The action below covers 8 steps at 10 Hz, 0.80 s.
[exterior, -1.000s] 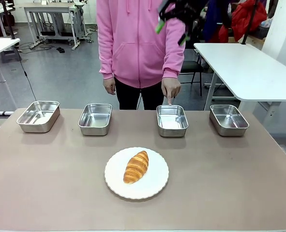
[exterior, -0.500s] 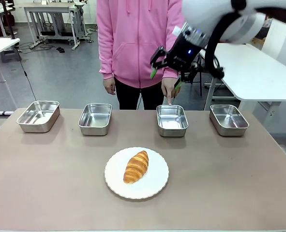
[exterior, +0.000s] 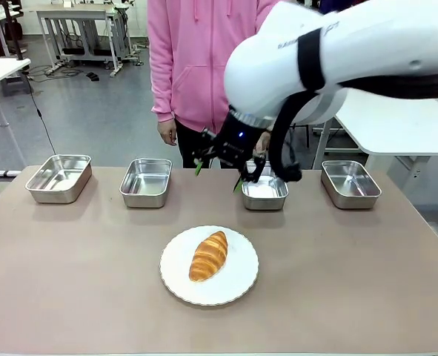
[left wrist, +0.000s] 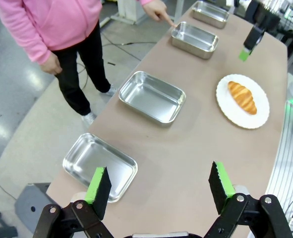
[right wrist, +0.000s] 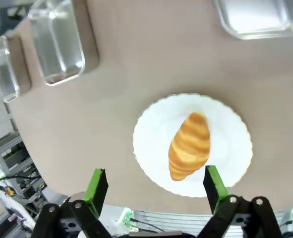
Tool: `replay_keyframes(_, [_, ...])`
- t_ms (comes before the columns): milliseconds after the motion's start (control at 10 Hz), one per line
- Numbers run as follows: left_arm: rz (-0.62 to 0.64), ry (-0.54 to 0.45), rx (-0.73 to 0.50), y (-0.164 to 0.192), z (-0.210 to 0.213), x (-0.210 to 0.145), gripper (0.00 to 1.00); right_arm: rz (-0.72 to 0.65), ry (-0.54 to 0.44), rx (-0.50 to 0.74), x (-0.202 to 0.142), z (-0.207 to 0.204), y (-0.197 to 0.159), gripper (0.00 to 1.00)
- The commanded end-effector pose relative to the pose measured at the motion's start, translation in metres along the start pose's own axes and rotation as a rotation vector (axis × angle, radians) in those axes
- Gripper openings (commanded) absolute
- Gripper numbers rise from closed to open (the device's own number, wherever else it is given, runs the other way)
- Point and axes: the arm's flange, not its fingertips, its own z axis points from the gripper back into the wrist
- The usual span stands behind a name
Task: Place the bread in the container.
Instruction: Place the Butter Roll into the Airtight Container indicated by the human.
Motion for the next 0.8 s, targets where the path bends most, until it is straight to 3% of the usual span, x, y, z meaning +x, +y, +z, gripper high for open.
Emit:
replay_keyframes(0, [-0.007, -0.011, -0.005, -0.001, 0.001, 0.002, 1.0, -0.075, 0.046, -0.084, 0.002, -0.021, 0.019, 1.0])
replay_keyframes(200, [-0.007, -0.011, -0.005, -0.001, 0.001, 0.002, 1.0, -0.105, 0.129, -0.157, -0.013, -0.044, 0.008, 1.0])
replay_keyframes(300, [-0.007, -0.011, -0.005, -0.001, 0.001, 0.002, 1.0, -0.066, 0.069, -0.072, -0.005, -0.039, 0.002, 1.0])
replay_keyframes(700, [-0.007, -0.011, -0.005, -0.001, 0.001, 0.002, 1.0, -0.085, 0.089, -0.094, -0.006, -0.045, 0.002, 1.0])
